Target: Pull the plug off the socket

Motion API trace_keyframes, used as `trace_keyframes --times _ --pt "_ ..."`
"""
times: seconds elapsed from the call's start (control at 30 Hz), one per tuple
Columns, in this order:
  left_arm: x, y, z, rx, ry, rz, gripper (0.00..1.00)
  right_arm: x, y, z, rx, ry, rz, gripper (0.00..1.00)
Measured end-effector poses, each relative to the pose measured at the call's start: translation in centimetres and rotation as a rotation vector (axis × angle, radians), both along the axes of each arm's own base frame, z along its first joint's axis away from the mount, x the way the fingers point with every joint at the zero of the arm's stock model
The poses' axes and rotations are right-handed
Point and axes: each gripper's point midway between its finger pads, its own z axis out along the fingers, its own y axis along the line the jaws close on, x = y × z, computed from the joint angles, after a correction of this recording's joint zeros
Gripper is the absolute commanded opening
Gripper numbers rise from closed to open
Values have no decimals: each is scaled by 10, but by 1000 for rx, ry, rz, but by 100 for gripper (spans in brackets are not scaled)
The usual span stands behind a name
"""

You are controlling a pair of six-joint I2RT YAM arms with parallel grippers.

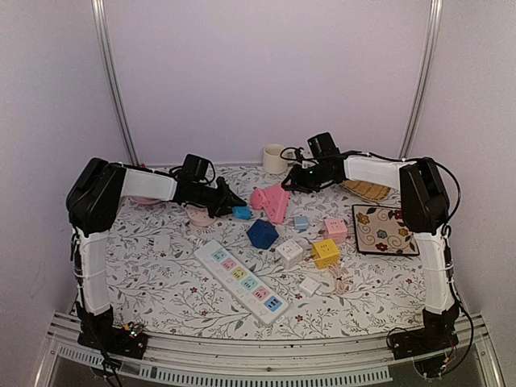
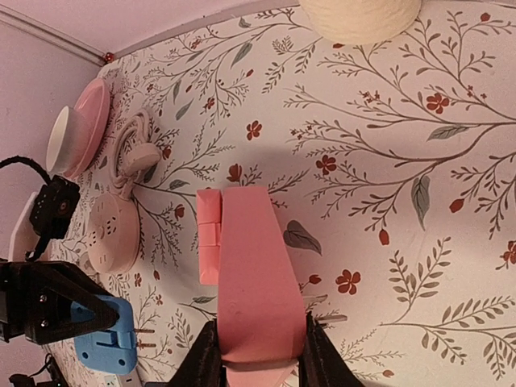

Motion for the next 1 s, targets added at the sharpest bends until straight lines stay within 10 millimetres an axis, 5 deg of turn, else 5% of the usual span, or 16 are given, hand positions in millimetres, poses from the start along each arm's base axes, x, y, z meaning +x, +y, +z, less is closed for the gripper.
trace_keyframes --times 0.23,0.7,1.0 --pt "-1 18 -21 99 15 20 3 -7 7 3 59 49 21 4" --pt "-3 35 -46 233 16 32 32 -13 19 19 140 84 57 4" --pt "2 38 -44 276 -6 38 58 -13 20 23 154 82 65 4"
